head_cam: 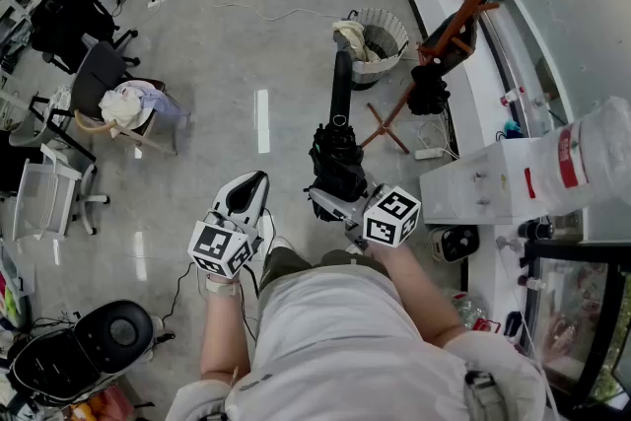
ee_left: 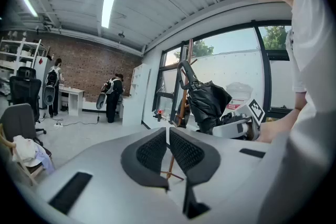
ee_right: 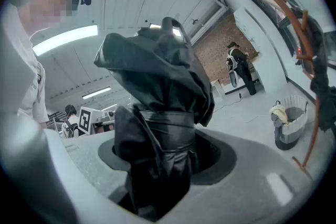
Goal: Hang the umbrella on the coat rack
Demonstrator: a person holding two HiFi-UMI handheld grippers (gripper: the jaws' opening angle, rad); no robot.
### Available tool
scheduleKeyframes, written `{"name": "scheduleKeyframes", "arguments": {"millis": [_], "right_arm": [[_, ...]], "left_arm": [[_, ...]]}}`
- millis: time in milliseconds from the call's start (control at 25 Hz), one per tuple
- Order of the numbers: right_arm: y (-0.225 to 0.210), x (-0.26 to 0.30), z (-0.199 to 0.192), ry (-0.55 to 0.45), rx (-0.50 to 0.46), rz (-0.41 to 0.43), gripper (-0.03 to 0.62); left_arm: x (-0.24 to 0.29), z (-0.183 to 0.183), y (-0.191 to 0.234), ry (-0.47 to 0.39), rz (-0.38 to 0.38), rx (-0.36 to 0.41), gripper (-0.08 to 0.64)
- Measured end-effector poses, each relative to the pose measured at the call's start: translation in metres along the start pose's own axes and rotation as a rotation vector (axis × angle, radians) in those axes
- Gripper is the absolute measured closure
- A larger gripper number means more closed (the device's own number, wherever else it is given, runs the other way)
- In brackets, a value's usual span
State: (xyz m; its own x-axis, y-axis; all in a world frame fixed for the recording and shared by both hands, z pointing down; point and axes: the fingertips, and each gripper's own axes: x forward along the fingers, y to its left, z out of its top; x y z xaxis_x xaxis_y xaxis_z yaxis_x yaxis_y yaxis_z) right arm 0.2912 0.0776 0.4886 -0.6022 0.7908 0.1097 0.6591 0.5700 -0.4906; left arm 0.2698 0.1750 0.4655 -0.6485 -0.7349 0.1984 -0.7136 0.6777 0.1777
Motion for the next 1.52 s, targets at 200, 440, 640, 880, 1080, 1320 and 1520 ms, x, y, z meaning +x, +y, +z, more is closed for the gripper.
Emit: {"name": "scheduleKeyframes", "arguments": {"millis": [200, 440, 640, 880, 1080, 1320, 1520], "right_arm": [[0.018, 0.037, -0.004, 0.013, -0.025, -0.027, 0.314], [0.018, 0.075, -0.008, 0.013, -0.009, -0.064, 0.314], [0.006, 0.094, -0.017, 0.021, 0.026, -0.124, 0.314], [-0.017, 0.126, -0.022, 0.032, 0.069, -0.162, 0.314], [-0.050, 0.161, -0.022, 0.032, 0.094, -0.158, 0.314], [-0.116, 0.193, 0.014, 0.026, 0.109, -0.108, 0.314], [-0.179, 0.218, 0.061, 0.025, 0.115, -0.094, 0.314]], "left_arm": [[-0.023, -0.002, 0.034, 0.003, -0.031, 0.000, 0.555], [-0.034, -0.014, 0.079, 0.014, -0.074, -0.023, 0.555], [-0.046, -0.017, 0.112, 0.018, -0.086, -0.036, 0.555], [-0.053, -0.032, 0.161, 0.029, -0.046, -0.072, 0.555], [-0.034, -0.043, 0.199, 0.036, -0.028, -0.089, 0.555], [0.033, -0.021, 0.229, 0.064, -0.005, -0.071, 0.555], [0.109, 0.016, 0.257, 0.091, -0.019, -0.050, 0.555]]}}
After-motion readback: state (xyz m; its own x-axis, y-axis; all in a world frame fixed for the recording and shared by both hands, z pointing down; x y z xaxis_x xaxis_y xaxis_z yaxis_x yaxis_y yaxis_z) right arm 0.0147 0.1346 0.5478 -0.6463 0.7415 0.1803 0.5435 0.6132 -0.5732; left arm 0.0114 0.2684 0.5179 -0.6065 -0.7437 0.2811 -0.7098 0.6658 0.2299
